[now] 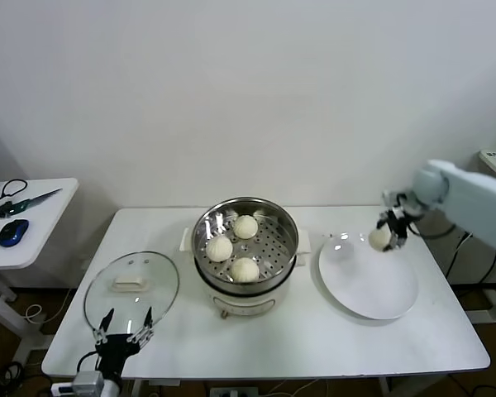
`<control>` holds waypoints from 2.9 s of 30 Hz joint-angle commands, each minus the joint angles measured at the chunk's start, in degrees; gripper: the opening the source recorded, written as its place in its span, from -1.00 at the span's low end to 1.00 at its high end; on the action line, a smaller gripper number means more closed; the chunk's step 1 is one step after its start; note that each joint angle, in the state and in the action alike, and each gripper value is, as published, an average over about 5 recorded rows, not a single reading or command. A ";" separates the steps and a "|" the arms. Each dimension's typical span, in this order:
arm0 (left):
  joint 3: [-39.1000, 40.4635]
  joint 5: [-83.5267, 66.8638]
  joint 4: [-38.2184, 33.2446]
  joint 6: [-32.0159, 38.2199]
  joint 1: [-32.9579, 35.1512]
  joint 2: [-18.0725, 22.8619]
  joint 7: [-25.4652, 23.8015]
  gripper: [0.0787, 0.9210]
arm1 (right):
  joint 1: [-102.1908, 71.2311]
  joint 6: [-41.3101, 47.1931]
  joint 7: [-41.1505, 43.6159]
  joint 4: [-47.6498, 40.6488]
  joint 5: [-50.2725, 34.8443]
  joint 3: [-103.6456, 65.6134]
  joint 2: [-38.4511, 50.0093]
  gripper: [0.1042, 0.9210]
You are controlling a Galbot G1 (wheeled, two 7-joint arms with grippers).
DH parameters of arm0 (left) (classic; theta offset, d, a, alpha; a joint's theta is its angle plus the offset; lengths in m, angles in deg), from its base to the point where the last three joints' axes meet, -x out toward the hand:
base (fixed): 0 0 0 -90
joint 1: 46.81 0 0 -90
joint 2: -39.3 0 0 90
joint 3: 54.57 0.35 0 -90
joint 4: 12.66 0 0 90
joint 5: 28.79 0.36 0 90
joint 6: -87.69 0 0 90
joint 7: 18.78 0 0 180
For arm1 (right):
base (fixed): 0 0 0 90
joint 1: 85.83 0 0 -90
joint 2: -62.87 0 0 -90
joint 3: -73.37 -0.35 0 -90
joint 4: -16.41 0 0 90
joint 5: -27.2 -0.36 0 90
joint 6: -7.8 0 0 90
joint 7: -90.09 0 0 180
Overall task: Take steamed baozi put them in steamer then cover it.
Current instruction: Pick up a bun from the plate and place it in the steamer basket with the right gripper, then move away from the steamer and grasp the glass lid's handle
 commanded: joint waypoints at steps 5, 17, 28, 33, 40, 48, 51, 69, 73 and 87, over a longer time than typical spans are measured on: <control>0.24 -0.16 -0.21 0.00 0.00 -0.33 -0.07 0.77 | 30.98 8.67 -2.45 23.73 -29.87 16.74 -11.80 0.43; -0.07 -0.77 -0.86 -0.19 0.05 -0.54 -0.13 0.77 | 15.08 14.17 -10.28 19.18 -30.03 10.61 -25.33 0.43; -0.36 -1.14 -0.99 -0.14 0.06 -0.48 -0.12 0.77 | 7.02 16.15 -13.62 14.56 -23.62 11.63 -25.77 0.43; -0.35 -1.14 -0.79 -0.05 0.08 -0.55 -0.12 0.77 | 5.54 16.37 -14.12 13.89 -21.55 11.17 -24.94 0.43; -0.76 -1.50 -0.87 -0.17 0.02 -0.69 -0.13 0.77 | 3.82 16.68 -15.15 12.74 -19.90 10.20 -24.74 0.43; -0.79 -1.59 -1.00 -0.28 -0.07 -0.65 -0.10 0.77 | 1.27 16.99 -15.57 11.04 -18.45 8.85 -25.47 0.43; -0.89 -1.60 -0.97 -0.21 0.06 -0.64 -0.08 0.77 | 0.94 17.03 -15.51 11.18 -18.47 8.61 -25.43 0.43; -0.97 -1.30 -2.08 -0.99 1.14 -1.18 -0.02 0.77 | 10.30 14.88 -18.57 17.62 -32.25 -8.18 -4.90 0.76; -0.89 -2.03 -2.31 -0.13 1.03 -1.44 -0.02 0.77 | -4.98 14.04 -36.41 20.94 -31.78 -26.62 4.51 0.76; -0.32 0.60 -2.34 4.50 -1.23 -2.53 -0.28 0.77 | -72.85 -1.33 -58.57 28.48 -19.94 -94.80 20.34 0.76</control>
